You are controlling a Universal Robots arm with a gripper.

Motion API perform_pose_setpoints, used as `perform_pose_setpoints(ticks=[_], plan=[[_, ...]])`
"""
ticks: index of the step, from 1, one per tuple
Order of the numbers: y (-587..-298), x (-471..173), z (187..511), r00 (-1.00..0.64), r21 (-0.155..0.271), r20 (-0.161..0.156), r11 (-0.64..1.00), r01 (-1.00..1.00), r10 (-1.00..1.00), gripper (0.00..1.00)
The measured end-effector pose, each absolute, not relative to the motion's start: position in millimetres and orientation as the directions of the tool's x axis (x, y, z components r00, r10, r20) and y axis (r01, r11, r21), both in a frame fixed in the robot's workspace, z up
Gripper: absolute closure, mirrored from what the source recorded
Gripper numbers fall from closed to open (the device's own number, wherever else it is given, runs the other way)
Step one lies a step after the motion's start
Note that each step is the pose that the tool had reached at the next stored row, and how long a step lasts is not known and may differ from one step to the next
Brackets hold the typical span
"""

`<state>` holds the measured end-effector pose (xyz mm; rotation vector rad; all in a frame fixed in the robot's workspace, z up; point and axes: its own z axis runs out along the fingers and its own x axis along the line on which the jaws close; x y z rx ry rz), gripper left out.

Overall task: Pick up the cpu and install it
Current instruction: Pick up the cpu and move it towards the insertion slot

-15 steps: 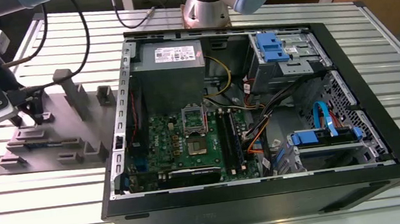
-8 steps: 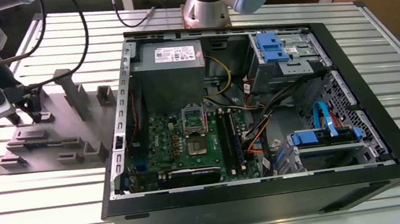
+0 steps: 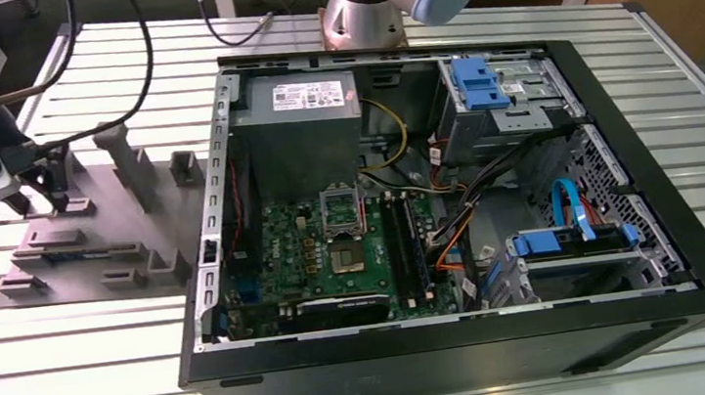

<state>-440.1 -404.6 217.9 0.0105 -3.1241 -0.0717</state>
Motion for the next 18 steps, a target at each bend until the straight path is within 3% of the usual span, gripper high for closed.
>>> perform_pose_setpoints(ticks=[18], plan=[[-404.6,-440.1,223.1,-1.000,0.046,0.018,0.999,-0.006,-0.007,0.53]])
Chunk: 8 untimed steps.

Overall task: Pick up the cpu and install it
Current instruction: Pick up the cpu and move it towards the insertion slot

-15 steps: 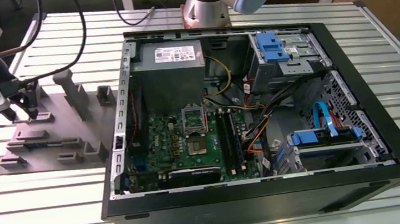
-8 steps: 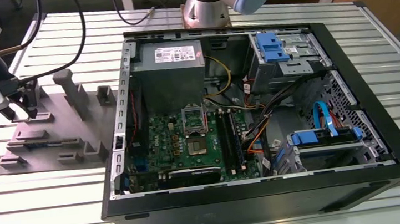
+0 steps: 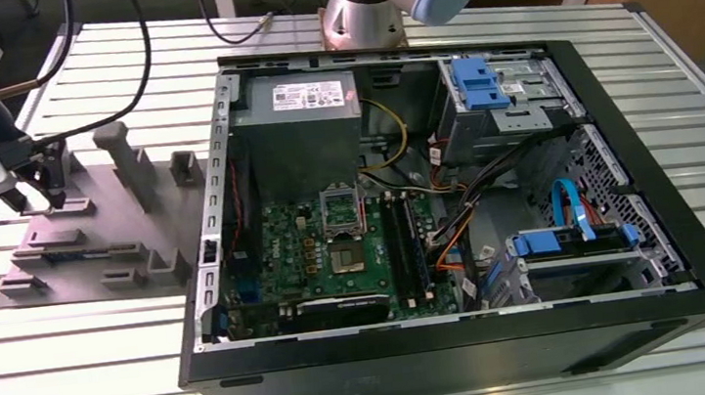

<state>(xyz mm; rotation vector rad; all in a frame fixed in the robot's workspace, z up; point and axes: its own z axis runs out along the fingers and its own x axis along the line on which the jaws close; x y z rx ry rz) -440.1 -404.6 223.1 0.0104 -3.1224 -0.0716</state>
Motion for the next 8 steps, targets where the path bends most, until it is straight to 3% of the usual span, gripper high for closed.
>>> perform_pose_setpoints(ticks=[8], plan=[[-404.6,-440.1,229.0,-1.000,0.046,0.018,0.999,-0.006,-0.007,0.53]])
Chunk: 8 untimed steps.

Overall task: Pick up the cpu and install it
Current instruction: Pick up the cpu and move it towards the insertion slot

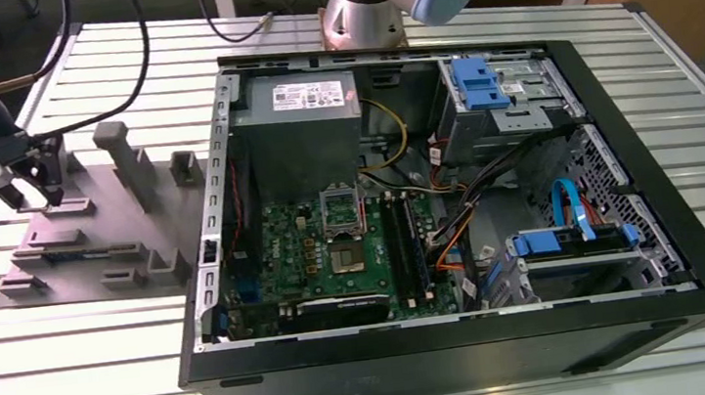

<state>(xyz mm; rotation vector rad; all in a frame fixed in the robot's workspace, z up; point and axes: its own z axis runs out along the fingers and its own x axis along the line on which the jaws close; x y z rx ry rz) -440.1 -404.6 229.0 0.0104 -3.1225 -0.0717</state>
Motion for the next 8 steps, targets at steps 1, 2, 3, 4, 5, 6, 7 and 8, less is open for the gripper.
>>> perform_pose_setpoints(ticks=[1,2,3,4,5,6,7,8], plan=[[-404.6,-440.1,230.3,-1.000,0.046,0.018,0.999,-0.006,-0.007,0.53],[-404.6,-440.1,231.5,-1.000,0.046,0.018,0.999,-0.006,-0.007,0.53],[-404.6,-440.1,232.6,-1.000,0.046,0.018,0.999,-0.006,-0.007,0.53],[-404.6,-440.1,232.8,-1.000,0.046,0.018,0.999,-0.006,-0.007,0.53],[-404.6,-440.0,232.8,-1.000,0.046,0.018,0.999,-0.006,-0.007,0.53],[-404.6,-440.0,232.8,-1.000,0.046,0.018,0.999,-0.006,-0.007,0.53],[-404.6,-440.0,232.8,-1.000,0.046,0.018,0.999,-0.006,-0.007,0.53],[-404.6,-440.1,232.9,-1.000,0.046,0.018,0.999,-0.006,-0.007,0.53]])
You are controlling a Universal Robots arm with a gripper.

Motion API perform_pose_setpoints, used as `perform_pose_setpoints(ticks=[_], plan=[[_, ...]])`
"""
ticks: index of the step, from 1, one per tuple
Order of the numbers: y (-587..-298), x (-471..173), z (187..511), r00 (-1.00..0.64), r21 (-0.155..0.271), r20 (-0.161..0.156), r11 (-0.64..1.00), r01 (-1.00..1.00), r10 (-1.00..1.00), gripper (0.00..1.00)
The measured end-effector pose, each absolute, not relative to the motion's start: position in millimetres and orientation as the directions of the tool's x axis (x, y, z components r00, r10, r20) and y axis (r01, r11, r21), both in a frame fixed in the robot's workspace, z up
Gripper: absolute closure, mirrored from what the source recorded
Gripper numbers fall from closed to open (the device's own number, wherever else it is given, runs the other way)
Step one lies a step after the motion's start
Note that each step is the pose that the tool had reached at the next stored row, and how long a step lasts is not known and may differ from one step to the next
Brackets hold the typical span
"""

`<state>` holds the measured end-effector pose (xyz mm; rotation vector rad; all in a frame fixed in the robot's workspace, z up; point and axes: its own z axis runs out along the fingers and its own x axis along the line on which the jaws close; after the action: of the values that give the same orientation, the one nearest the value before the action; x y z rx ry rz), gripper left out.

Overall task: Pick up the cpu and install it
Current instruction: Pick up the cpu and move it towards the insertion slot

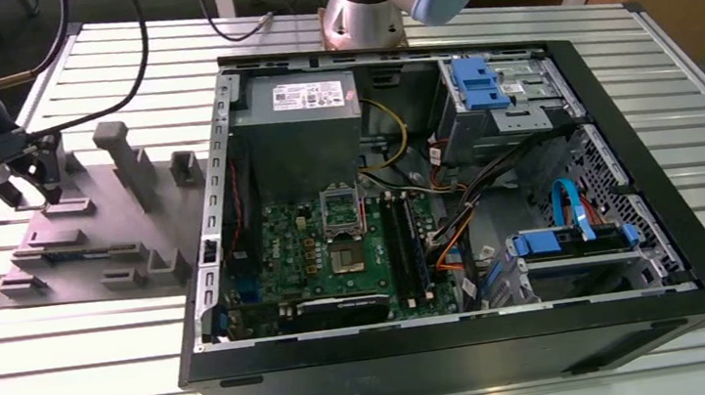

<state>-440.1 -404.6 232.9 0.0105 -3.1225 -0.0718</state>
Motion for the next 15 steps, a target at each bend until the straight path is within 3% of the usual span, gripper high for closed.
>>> perform_pose_setpoints(ticks=[6,15], plan=[[-404.6,-440.1,236.3,-1.000,0.046,0.018,0.999,-0.006,-0.007,0.53],[-404.6,-440.1,267.6,-1.000,0.046,0.018,0.999,-0.006,-0.007,0.53]])
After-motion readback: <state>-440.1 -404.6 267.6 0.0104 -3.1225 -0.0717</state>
